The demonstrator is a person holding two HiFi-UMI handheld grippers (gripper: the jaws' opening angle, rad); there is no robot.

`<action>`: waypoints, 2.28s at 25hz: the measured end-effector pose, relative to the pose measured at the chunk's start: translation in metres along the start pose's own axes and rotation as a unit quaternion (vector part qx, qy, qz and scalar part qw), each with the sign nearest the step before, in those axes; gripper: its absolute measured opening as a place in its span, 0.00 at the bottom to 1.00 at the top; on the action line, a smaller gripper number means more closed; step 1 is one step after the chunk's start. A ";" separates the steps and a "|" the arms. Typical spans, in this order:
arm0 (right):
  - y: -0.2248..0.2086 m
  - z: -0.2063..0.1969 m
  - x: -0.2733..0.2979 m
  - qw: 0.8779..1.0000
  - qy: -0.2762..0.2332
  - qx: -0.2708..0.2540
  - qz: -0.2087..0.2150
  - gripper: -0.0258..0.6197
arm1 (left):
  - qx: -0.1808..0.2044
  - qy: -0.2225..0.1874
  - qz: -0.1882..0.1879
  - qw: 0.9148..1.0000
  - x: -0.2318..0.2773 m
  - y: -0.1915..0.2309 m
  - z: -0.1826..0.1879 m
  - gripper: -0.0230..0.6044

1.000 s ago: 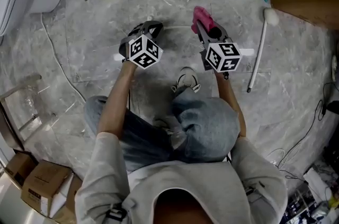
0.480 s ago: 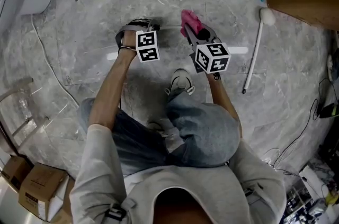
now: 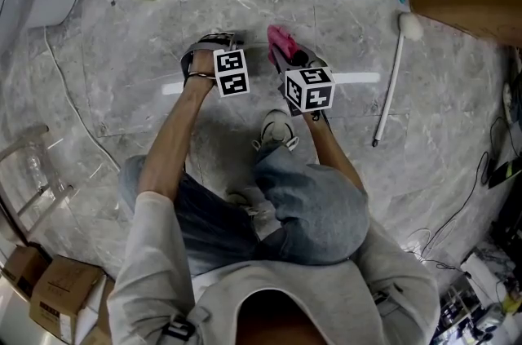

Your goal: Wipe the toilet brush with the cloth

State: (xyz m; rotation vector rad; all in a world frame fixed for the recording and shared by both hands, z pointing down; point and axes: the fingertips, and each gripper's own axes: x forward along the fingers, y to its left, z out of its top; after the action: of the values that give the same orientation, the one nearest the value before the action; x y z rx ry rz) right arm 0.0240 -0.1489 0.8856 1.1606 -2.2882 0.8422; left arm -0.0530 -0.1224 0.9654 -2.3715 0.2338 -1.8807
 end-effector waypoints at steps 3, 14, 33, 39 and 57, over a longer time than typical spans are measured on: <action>-0.006 -0.012 0.010 1.000 0.018 0.000 -0.024 0.22 | 0.003 0.007 0.001 1.000 0.007 0.000 -0.002 0.23; -0.013 -0.026 0.033 0.993 0.048 -0.043 -0.097 0.22 | -0.011 0.004 -0.013 1.000 0.010 0.001 -0.002 0.17; -0.071 -0.041 0.011 0.984 0.073 -0.043 -0.158 0.22 | -0.007 0.008 -0.015 1.000 0.012 0.000 -0.003 0.17; -0.113 -0.051 -0.024 0.977 0.073 -0.024 -0.198 0.22 | -0.011 0.012 -0.020 1.000 0.013 0.000 -0.004 0.17; -0.088 -0.045 -0.008 0.980 0.062 -0.020 -0.186 0.22 | -0.015 0.018 -0.009 1.000 0.016 -0.002 -0.005 0.17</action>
State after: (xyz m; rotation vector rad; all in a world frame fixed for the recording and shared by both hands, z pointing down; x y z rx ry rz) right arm 0.1063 -0.1545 0.9415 1.4166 -1.8944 0.6986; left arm -0.0536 -0.1237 0.9822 -2.3688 0.2462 -1.9413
